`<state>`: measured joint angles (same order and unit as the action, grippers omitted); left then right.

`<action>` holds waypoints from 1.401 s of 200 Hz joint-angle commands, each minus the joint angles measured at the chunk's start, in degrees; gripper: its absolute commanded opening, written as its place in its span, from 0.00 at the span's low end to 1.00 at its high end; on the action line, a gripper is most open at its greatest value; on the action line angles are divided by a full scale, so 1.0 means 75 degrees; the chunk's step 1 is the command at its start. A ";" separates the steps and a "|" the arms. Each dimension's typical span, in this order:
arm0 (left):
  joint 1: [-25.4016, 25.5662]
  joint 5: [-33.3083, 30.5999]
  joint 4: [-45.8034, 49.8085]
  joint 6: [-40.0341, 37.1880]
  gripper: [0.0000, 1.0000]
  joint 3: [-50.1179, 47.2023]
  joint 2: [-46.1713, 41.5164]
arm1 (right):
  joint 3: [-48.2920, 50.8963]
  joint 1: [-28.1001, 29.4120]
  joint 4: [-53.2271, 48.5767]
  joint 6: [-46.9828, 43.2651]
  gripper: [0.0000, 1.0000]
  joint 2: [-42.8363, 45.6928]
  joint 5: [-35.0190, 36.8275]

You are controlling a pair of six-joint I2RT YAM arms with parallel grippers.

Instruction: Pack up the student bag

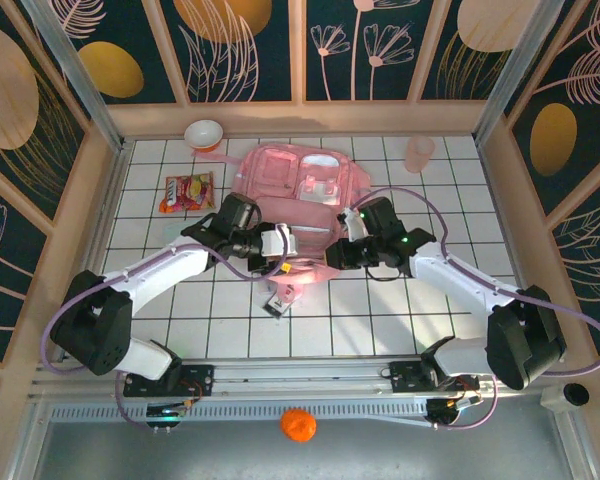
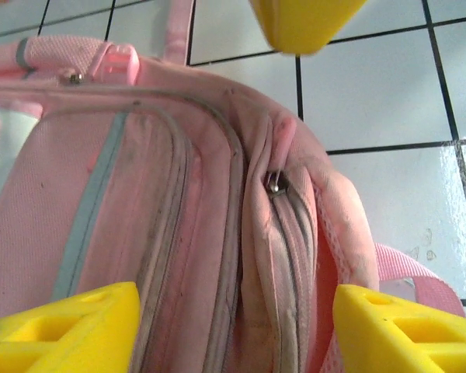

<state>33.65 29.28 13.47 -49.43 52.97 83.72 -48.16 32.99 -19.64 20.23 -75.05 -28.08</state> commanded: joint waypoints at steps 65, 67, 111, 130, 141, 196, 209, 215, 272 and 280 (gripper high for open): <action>0.0201 -0.1207 -0.0289 0.0060 0.81 0.1362 0.1104 | 0.0332 -0.0171 0.0510 0.1258 0.38 0.0057 0.0822; 0.0201 -0.1208 -0.0236 0.0022 0.81 0.1427 0.1129 | 0.0344 -0.0169 0.0521 0.1262 0.38 0.0066 0.0825; 0.0217 -0.1074 0.1052 -0.1007 0.83 0.2415 0.1882 | 0.0498 -0.0172 0.0532 0.1323 0.40 0.0272 0.0928; 0.0245 -0.1246 0.1526 -0.1213 0.83 0.2763 0.2431 | 0.0564 -0.0175 0.0544 0.1334 0.40 0.0393 0.0957; 0.0243 -0.1235 0.1658 -0.1300 0.83 0.2838 0.2570 | 0.0607 -0.0169 0.0553 0.1334 0.41 0.0451 0.0954; 0.0318 -0.1861 0.0885 -0.1202 0.80 0.2633 0.3063 | 0.0703 -0.0172 0.0561 0.1387 0.44 0.0599 0.0919; 0.0323 -0.2072 0.0315 -0.0955 0.66 0.2526 0.3115 | 0.0715 -0.0169 0.0551 0.1382 0.44 0.0670 0.0970; 0.0322 -0.2161 -0.0059 -0.0723 0.55 0.2444 0.3080 | 0.0725 -0.0174 0.0546 0.1381 0.44 0.0726 0.1008; 0.0262 -0.1541 -0.1380 0.0838 0.00 0.2255 0.1424 | 0.1044 -0.0450 0.0661 0.1202 0.44 0.1923 0.1157; 0.0250 -0.1448 -0.1464 0.1007 0.00 0.2286 0.1223 | 0.1099 -0.0457 0.0739 0.1146 0.44 0.2079 0.1126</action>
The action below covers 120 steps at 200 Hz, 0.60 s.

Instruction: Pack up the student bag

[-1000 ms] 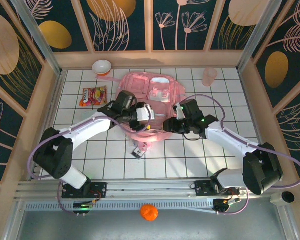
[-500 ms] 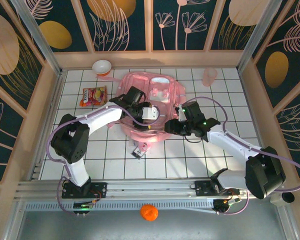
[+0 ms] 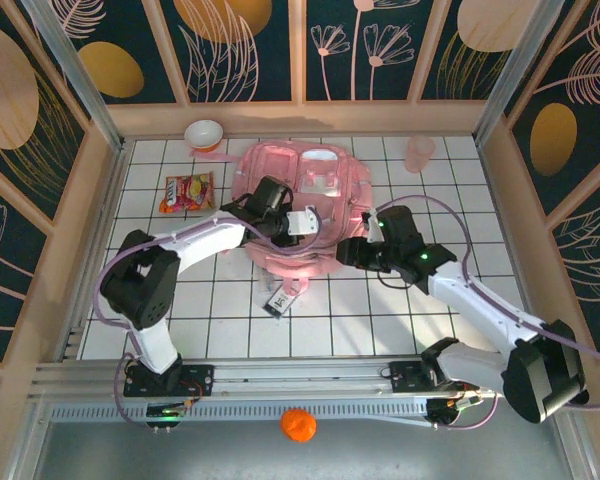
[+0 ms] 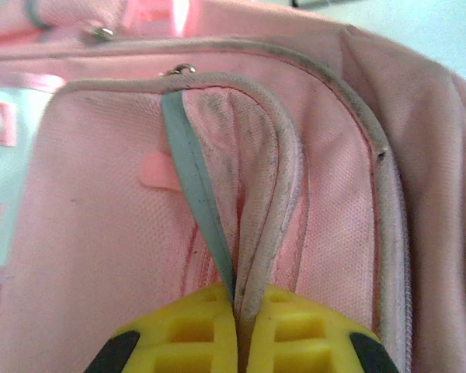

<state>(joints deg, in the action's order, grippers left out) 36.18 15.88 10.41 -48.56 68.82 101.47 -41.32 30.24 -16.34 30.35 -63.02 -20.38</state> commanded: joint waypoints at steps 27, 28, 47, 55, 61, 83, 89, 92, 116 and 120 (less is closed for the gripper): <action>-0.0171 0.0417 -0.1200 0.1175 0.00 0.0308 -0.1601 | 0.0305 -0.0141 0.0710 -0.0398 0.44 0.0874 -0.0061; -0.0177 0.0421 -0.1195 0.1182 0.00 0.0318 -0.1606 | 0.0306 -0.0135 0.0730 -0.0406 0.44 0.0877 -0.0066; -0.0224 0.0511 -0.1123 0.1264 0.00 0.0477 -0.1667 | 0.0254 -0.0121 0.1089 -0.0504 0.45 0.0887 -0.0304; -0.0236 0.0594 -0.1119 0.1291 0.00 0.0524 -0.1690 | 0.0205 -0.0103 0.1164 -0.0622 0.45 0.0841 -0.0322; -0.0244 0.0670 -0.1138 0.1320 0.00 0.0536 -0.1713 | 0.0164 -0.0106 0.1236 -0.0791 0.46 0.0799 -0.0361; -0.0308 0.1033 -0.1318 0.1544 0.00 0.0539 -0.1770 | 0.0152 -0.0135 0.1690 -0.1536 0.50 0.0604 -0.0412; -0.0315 0.1107 -0.1368 0.1608 0.00 0.0539 -0.1786 | 0.0171 -0.0140 0.1851 -0.1710 0.51 0.0547 -0.0570; -0.0319 0.1126 -0.1382 0.1622 0.00 0.0550 -0.1787 | 0.0177 -0.0134 0.1934 -0.1774 0.51 0.0501 -0.0645; -0.0336 0.1084 -0.1389 0.1658 0.00 0.0595 -0.1769 | 0.0062 -0.0150 0.2086 -0.1745 0.54 0.0047 -0.1123; -0.0336 0.1071 -0.1389 0.1676 0.00 0.0595 -0.1769 | 0.0060 -0.0141 0.2074 -0.1696 0.55 -0.0016 -0.1210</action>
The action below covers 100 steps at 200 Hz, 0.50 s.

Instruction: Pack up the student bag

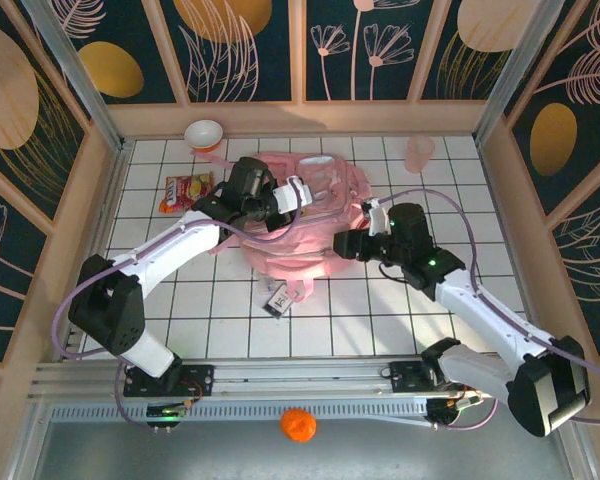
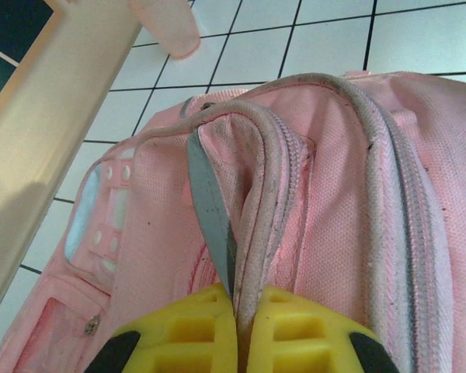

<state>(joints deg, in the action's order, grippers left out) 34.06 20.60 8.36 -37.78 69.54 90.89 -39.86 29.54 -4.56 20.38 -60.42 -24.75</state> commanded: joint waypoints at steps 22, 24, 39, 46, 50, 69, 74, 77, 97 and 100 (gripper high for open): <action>-0.0077 0.0412 -0.1170 0.0304 0.00 0.0511 -0.0353 | 0.0027 -0.0025 0.0361 -0.0213 0.55 -0.0418 -0.0674; -0.0086 0.0410 -0.1172 0.0321 0.00 0.0513 -0.0353 | 0.0077 -0.0025 0.0351 -0.0210 0.55 -0.0392 -0.0667; -0.0122 0.0429 -0.1207 0.0344 0.00 0.0537 -0.0341 | 0.0351 -0.0019 0.0382 -0.0226 0.55 -0.0129 -0.0605; -0.0135 0.0435 -0.1220 0.0362 0.00 0.0554 -0.0331 | 0.0542 -0.0024 0.0481 -0.0265 0.56 0.0067 -0.0590; -0.0144 0.0440 -0.1220 0.0368 0.00 0.0571 -0.0330 | 0.0658 -0.0025 0.0562 -0.0298 0.56 0.0207 -0.0599; -0.0168 0.0490 -0.1220 0.0372 0.00 0.0630 -0.0294 | 0.1221 -0.0024 0.1001 -0.0569 0.58 0.0813 -0.0562; -0.0163 0.0501 -0.1210 0.0363 0.00 0.0641 -0.0284 | 0.1341 -0.0025 0.1069 -0.0638 0.59 0.0952 -0.0480; -0.0162 0.0519 -0.1209 0.0362 0.00 0.0652 -0.0277 | 0.1409 -0.0025 0.1121 -0.0694 0.59 0.1035 -0.0423; -0.0168 0.0596 -0.1208 0.0385 0.00 0.0676 -0.0260 | 0.1980 -0.0013 0.1542 -0.1281 0.61 0.1588 -0.0431; -0.0169 0.0604 -0.1208 0.0394 0.00 0.0677 -0.0260 | 0.2086 -0.0013 0.1612 -0.1382 0.61 0.1667 -0.0455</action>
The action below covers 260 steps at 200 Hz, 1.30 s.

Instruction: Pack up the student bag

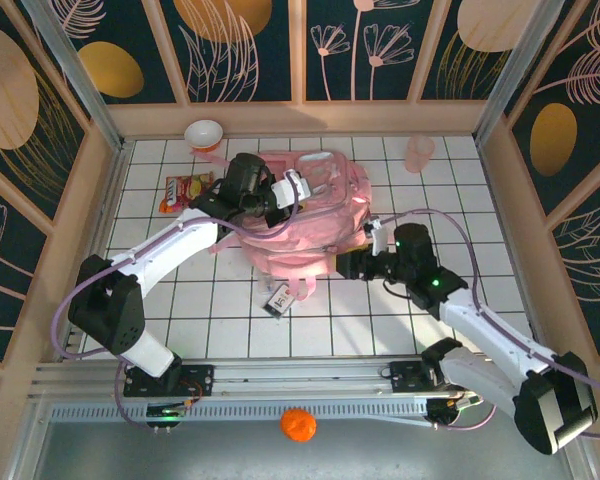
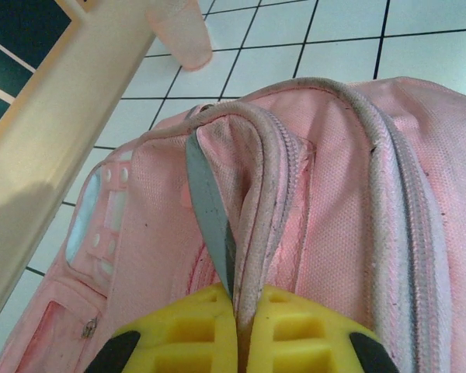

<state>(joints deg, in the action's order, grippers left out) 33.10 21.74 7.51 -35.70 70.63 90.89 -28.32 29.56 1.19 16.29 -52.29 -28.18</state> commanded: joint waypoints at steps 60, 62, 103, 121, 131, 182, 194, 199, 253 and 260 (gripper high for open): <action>-0.0040 0.0628 -0.1083 0.0082 0.00 0.0519 -0.0297 | 0.1144 0.0066 0.2024 -0.3459 0.59 0.0797 0.0483; -0.0045 0.0635 -0.1083 0.0093 0.00 0.0520 -0.0290 | 0.1140 0.0072 0.2051 -0.3543 0.59 0.0767 0.0502; -0.0040 0.0785 -0.1095 0.0119 0.00 0.0544 -0.0260 | 0.1137 0.0066 0.2783 -0.4641 0.59 0.0167 0.0369; -0.0042 0.0879 -0.1095 0.0143 0.00 0.0543 -0.0237 | 0.1095 0.0066 0.3142 -0.4675 0.57 -0.0152 0.0183; -0.0040 0.0900 -0.1107 0.0155 0.00 0.0544 -0.0236 | 0.1055 0.0066 0.3339 -0.4639 0.57 -0.0327 0.0101; -0.0038 0.1106 -0.1142 0.0179 0.00 0.0543 -0.0259 | 0.0887 0.0078 0.3814 -0.4622 0.54 -0.1060 0.0107; -0.0033 0.1149 -0.1164 0.0196 0.00 0.0543 -0.0270 | 0.0849 0.0072 0.3876 -0.4587 0.53 -0.1206 0.0104; -0.0033 0.1160 -0.1181 0.0208 0.00 0.0537 -0.0271 | 0.0817 0.0078 0.3896 -0.4565 0.52 -0.1265 0.0096; -0.0048 0.1182 -0.1294 0.0310 0.00 0.0508 -0.0236 | 0.0759 0.0078 0.3907 -0.4404 0.27 -0.1423 -0.0050; -0.0041 0.1147 -0.1282 0.0308 0.00 0.0505 -0.0230 | 0.0730 0.0078 0.3743 -0.4417 0.23 -0.1370 -0.0076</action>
<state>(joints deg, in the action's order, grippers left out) 32.88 26.17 7.18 -34.09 70.85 90.89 -20.99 29.78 28.36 -16.99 -63.42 -27.44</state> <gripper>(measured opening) 0.047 0.279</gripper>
